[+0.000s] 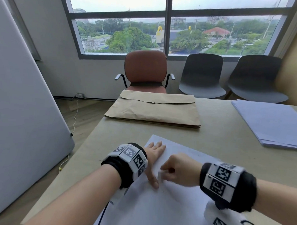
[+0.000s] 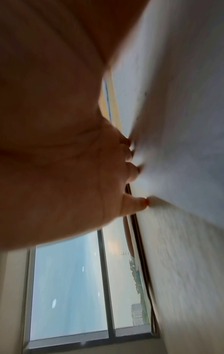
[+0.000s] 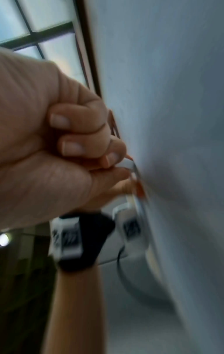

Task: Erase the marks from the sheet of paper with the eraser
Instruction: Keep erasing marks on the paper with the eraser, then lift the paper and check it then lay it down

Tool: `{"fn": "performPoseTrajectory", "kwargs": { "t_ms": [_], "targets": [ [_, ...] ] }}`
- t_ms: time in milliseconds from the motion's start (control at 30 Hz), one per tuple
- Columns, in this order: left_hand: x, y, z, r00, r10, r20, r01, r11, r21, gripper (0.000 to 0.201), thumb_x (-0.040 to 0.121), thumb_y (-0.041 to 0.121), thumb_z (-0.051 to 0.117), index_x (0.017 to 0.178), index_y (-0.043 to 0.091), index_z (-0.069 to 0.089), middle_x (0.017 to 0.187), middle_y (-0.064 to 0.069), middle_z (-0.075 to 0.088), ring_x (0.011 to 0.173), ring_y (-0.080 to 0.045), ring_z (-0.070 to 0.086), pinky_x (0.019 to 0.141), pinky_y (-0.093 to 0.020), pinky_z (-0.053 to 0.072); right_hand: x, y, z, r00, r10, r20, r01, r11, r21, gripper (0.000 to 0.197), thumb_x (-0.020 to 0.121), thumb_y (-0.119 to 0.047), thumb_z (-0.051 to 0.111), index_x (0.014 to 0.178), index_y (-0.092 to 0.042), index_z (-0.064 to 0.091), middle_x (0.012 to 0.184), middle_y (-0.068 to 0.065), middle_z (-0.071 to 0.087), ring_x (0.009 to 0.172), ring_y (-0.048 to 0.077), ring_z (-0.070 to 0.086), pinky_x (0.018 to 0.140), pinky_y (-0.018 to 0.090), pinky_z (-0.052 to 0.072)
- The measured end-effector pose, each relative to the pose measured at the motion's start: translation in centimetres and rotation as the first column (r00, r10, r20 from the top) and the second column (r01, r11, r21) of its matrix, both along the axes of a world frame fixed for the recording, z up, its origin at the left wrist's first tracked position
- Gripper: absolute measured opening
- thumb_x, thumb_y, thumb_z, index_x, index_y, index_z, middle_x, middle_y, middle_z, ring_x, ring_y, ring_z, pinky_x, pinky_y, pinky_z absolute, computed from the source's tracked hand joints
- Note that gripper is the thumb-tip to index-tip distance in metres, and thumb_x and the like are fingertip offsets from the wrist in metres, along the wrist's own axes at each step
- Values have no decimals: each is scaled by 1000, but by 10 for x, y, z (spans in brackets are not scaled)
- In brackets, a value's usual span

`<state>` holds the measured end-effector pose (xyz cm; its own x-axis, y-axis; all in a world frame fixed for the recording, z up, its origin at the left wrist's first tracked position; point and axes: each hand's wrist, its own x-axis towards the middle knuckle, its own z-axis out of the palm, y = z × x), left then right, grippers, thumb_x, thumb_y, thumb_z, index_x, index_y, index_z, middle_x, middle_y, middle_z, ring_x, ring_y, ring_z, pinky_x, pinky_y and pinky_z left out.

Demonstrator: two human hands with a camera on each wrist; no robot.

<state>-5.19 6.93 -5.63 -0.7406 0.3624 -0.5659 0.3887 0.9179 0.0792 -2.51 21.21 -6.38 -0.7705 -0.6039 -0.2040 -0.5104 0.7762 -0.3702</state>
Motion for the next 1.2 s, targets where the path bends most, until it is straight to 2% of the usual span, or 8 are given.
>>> {"fn": "performPoseTrajectory", "kwargs": {
  "t_ms": [300, 433, 633, 833, 933, 1067, 1133, 1200],
  "targets": [
    [-2, -4, -5, 1000, -3, -3, 3, 1000, 25, 130, 67, 46, 79, 147, 19, -20, 156, 2, -22, 144, -15, -19, 117, -39, -2, -27, 2, 9, 978, -175, -111, 183, 981, 62, 38, 88, -24, 47, 52, -17, 38, 59, 2, 41, 70, 25, 42, 62, 25, 31],
    [-2, -2, -5, 1000, -12, -19, 12, 1000, 1, 129, 69, 45, 78, 147, 17, -20, 156, 2, -24, 144, -16, -18, 117, -39, -2, 15, -9, 10, 1000, 7, -21, -6, 997, 77, 26, 88, -22, 48, 70, -13, 65, 60, 2, 51, 64, 19, 41, 54, 25, 31],
    [0, -6, -3, 1000, -19, 0, 19, 1000, 12, 130, 68, 47, 78, 146, 20, -22, 156, 2, -24, 143, -14, -20, 117, -41, -2, -37, 1, 13, 958, -259, -118, 266, 963, 40, 41, 84, -22, 49, 46, -16, 33, 52, 0, 34, 67, 28, 42, 59, 26, 33],
    [0, -3, -3, 1000, -1, -18, 1, 1000, 8, 126, 72, 43, 77, 148, 17, -20, 156, 2, -23, 144, -15, -19, 117, -38, -1, 14, -3, 14, 1000, 17, -17, -14, 992, 123, 22, 89, -25, 49, 83, -13, 67, 65, 0, 55, 74, 20, 42, 67, 24, 33],
    [0, -5, -1, 999, 19, -46, -15, 996, 92, 113, 77, 40, 74, 151, 18, -8, 158, 4, -14, 146, -13, -8, 116, -31, 4, 9, 10, 18, 997, -52, 50, 47, 994, 96, 25, 89, -30, 52, 70, -18, 63, 58, -4, 46, 69, 19, 45, 64, 25, 35],
    [-5, -17, 1, 974, 176, -141, -123, 940, 319, 60, 88, 29, 63, 142, 18, 40, 152, 4, 30, 139, -14, 30, 111, -22, 21, 3, 41, 21, 829, -394, 396, 489, 855, -172, 25, 96, -31, 43, 78, -16, 54, 64, -2, 47, 50, 11, 45, 44, 19, 38],
    [-5, -23, 3, 919, 349, -183, -246, 871, 426, 32, 88, 26, 63, 116, 10, 64, 127, -3, 55, 119, -18, 51, 97, -22, 36, 5, 55, 20, 679, -462, 571, 664, 718, -209, 30, 99, -31, 35, 80, -13, 49, 68, 2, 46, 49, 12, 45, 43, 19, 36],
    [-3, -28, 5, 859, 459, -229, -335, 840, 426, 21, 89, 32, 61, 84, 13, 67, 91, 0, 61, 93, -17, 57, 77, -22, 40, 7, 61, 16, 601, -491, 631, 749, 621, -230, 34, 100, -31, 32, 77, -12, 47, 68, 4, 45, 49, 13, 43, 43, 17, 33]
  ]
}}
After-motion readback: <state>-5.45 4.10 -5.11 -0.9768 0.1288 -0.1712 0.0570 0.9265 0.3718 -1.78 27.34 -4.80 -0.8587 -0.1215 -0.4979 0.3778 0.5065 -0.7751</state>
